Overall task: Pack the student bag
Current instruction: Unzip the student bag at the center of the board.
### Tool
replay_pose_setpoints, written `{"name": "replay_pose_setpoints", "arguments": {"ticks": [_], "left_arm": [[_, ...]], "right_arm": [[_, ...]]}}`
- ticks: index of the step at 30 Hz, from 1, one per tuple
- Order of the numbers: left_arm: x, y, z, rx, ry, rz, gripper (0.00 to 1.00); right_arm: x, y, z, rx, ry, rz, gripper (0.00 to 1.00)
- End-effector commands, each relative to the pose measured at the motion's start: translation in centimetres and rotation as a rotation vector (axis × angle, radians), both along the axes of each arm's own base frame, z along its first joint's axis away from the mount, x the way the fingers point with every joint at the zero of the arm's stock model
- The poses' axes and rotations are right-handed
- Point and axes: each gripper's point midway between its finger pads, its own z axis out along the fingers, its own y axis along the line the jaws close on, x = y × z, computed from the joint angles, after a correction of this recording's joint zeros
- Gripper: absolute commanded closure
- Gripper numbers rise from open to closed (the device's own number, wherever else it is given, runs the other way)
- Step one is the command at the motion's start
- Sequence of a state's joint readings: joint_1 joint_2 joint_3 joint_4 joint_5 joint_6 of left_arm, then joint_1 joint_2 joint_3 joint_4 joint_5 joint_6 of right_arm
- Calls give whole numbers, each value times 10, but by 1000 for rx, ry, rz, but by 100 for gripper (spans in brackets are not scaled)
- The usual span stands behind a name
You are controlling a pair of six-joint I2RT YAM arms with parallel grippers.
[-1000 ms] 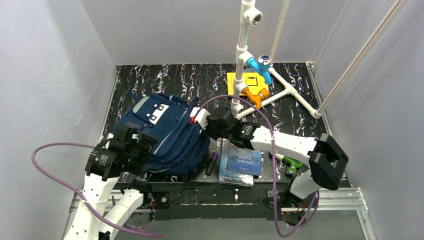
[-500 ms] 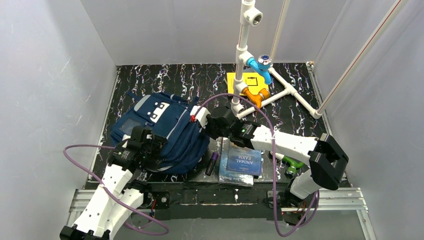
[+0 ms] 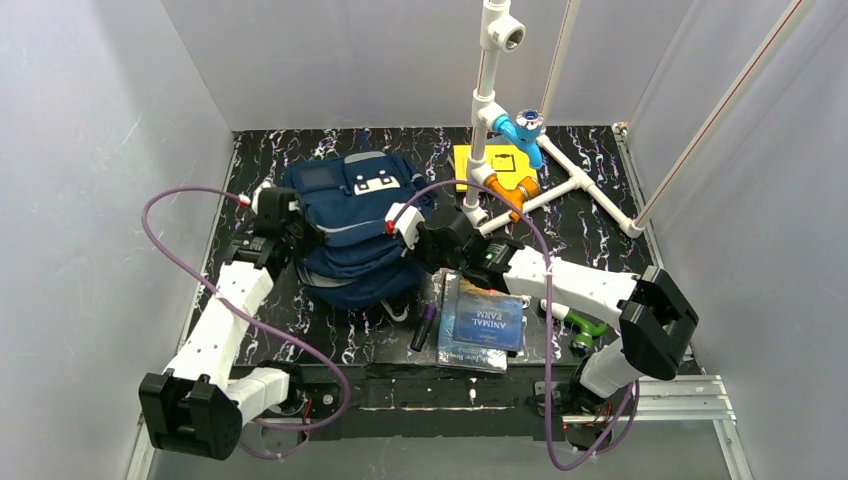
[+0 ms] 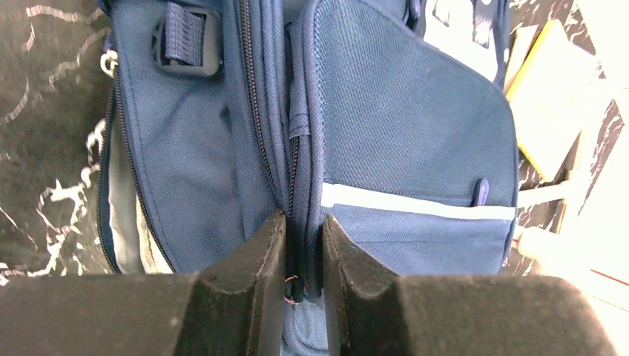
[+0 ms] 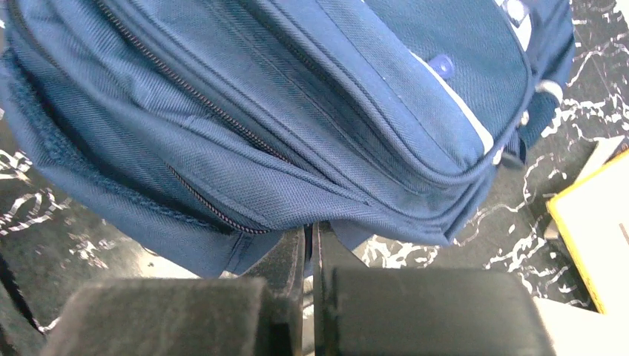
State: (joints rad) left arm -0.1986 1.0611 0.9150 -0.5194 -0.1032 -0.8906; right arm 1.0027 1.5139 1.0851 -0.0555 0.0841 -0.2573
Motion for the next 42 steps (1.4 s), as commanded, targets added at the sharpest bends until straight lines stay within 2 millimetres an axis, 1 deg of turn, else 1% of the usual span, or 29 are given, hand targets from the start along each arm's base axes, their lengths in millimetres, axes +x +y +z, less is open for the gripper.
{"name": "replay_pose_setpoints", "arguments": {"ticks": [1,3,4,5,6,7,8,10,11,12,13,14,15,18,20,23,25,27,29,30,32,34,35,36,37,39,41,42], "left_arm": [[29,20,38,44,-116,-73,85],[32,34,40,48,-100,-62,83],[33,41,41,71,-90,-54,80],[32,44,43,92,-80,-62,69],[33,56,46,105,-70,-44,51],[33,57,55,110,-77,-64,32],[31,54,63,98,-83,-87,21],[25,41,76,46,-102,-132,8],[20,32,80,-2,-110,-148,4],[14,24,84,-52,-117,-161,3],[8,17,86,-104,-114,-160,3],[1,11,86,-154,-106,-146,7],[-7,5,85,-216,-88,-122,14],[-27,-8,74,-396,-8,-10,27],[-38,-16,63,-511,86,84,30],[-40,-29,49,-674,211,175,33],[-32,-37,44,-749,254,189,34],[-26,-40,41,-781,281,191,36],[-23,-42,38,-798,306,199,40],[-22,-43,35,-806,321,212,44],[-20,-43,28,-810,335,235,52],[-17,-40,21,-792,340,255,66],[-16,-38,20,-780,332,261,70],[-13,-35,21,-757,315,260,73],[-11,-31,22,-727,290,258,76],[-9,-19,25,-624,225,244,88],[-5,-1,33,-495,150,242,100],[-4,8,38,-435,116,242,100]], "right_arm": [[-8,59,90,312,-62,115,99],[-7,71,96,353,-48,129,99],[-5,78,99,378,-44,134,99],[-3,85,99,397,-32,134,99],[-2,91,98,416,-17,135,99],[0,97,99,436,-6,132,99],[1,102,96,446,12,126,99],[5,110,100,481,43,107,99],[6,113,101,496,61,94,99],[8,115,100,507,77,76,99],[11,115,100,520,88,52,99],[14,115,100,531,95,29,99],[16,115,99,537,101,11,99],[17,117,96,539,109,3,99],[17,119,93,536,121,7,99],[16,121,89,531,136,11,99],[14,123,87,526,141,16,99],[12,124,86,521,141,18,99],[10,125,86,518,139,21,99],[9,125,86,516,136,23,99],[6,128,86,509,128,33,99],[3,131,85,500,120,43,99],[2,131,84,495,120,46,99],[2,131,83,491,119,46,99],[2,131,83,486,117,46,99],[3,128,82,475,106,40,99],[6,122,79,459,90,23,99],[8,117,76,443,73,7,99]]}}
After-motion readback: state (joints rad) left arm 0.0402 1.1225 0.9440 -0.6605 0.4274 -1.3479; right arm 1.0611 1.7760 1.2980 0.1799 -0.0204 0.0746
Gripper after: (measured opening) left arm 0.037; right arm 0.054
